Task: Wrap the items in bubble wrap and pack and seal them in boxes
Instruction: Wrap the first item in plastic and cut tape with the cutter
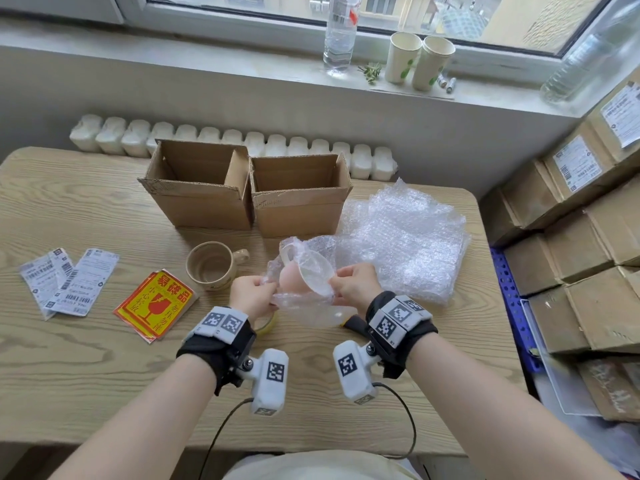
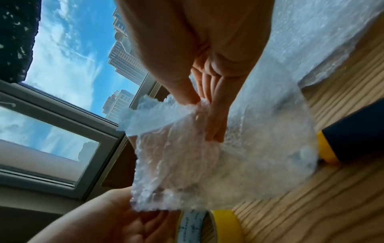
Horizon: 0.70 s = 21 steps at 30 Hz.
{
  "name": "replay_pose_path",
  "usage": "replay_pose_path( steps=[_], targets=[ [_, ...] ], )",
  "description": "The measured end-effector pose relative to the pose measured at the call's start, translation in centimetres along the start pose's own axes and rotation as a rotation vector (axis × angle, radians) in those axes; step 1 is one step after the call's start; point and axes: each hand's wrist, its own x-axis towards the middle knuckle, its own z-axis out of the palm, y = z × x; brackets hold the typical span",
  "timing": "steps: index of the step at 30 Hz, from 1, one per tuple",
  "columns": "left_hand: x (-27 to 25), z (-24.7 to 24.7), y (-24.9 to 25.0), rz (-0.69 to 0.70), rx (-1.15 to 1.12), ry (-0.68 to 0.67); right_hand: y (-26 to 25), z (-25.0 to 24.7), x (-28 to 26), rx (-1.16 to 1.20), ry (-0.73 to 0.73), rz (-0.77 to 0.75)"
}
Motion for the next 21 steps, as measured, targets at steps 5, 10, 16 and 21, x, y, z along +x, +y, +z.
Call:
replay_pose_path(
  steps=[5, 10, 16, 21],
  targets=[
    [-0.1, -0.4, 0.2, 0.135, 0.066, 0.149, 0.4, 0.6, 1.3, -0.272, 0.061, -0.071],
    [-0.6, -0.5, 0.2, 0.169, 0.028, 0.184, 0.8, 1.2, 2.6, -0.596, 0.119, -0.112],
    [-2.2, -0.1, -1.0, 0.173, 0.046, 0.064, 1.3, 1.9, 4.0, -0.717, 0.185, -0.082],
    [-2.3, -0.4, -1.1, 0.154, 0.046, 0.004, 2.1, 2.2, 4.7, -0.678, 0.186, -0.055]
  ],
)
